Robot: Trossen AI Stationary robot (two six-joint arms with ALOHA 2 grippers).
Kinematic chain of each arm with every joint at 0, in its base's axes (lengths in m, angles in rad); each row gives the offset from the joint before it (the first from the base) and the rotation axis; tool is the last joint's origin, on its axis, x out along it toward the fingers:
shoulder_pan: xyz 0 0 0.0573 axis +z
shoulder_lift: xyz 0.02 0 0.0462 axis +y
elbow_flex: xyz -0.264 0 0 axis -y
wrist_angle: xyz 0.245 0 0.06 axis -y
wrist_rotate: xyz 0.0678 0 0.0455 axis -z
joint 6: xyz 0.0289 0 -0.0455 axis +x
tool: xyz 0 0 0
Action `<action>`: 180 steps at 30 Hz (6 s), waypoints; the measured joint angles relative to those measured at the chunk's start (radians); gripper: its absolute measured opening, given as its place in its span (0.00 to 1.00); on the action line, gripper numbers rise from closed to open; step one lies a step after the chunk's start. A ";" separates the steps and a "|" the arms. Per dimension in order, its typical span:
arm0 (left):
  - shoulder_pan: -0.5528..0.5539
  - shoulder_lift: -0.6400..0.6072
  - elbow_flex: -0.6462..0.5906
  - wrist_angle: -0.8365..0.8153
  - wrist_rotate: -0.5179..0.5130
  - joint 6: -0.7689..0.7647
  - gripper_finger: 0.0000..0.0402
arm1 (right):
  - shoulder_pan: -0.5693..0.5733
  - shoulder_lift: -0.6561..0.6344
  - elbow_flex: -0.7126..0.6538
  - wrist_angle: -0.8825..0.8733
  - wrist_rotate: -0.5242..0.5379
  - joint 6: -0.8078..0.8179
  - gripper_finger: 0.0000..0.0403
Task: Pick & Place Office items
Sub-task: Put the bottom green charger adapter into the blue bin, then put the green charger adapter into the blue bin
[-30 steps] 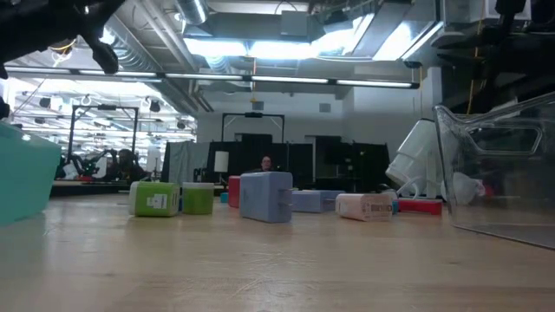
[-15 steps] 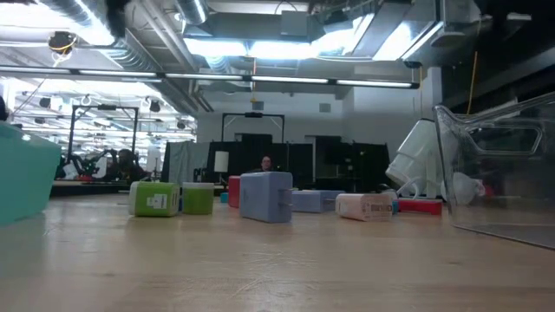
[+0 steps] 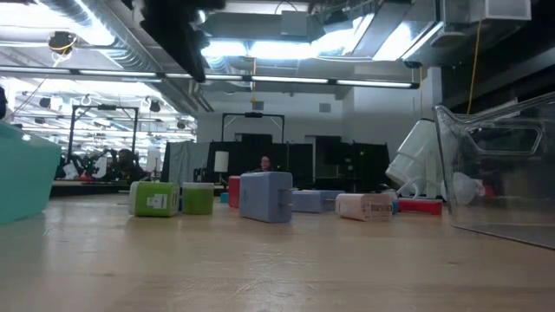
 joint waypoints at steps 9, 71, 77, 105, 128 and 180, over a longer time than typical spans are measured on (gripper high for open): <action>-0.087 0.145 0.013 0.085 0.075 -0.228 0.50 | 0.000 -0.002 0.273 -0.563 0.004 0.100 0.26; -0.246 0.371 -0.004 0.071 0.080 -0.660 0.36 | 0.000 0.039 0.371 -0.601 -0.089 0.076 0.39; -0.264 0.124 -0.004 0.111 -0.086 -0.734 0.36 | 0.000 0.040 0.371 -0.596 -0.089 0.076 0.39; -0.948 -0.083 -0.417 0.576 -0.451 -1.601 0.36 | 0.000 0.124 0.371 -0.603 -0.142 0.159 0.39; -0.963 -0.012 -0.418 0.241 -0.124 -1.831 0.57 | 0.000 0.139 0.371 -0.603 -0.142 0.177 0.39; -0.082 0.279 -0.144 0.284 -0.037 -1.108 0.69 | 0.000 0.139 0.371 -0.542 -0.166 0.124 0.39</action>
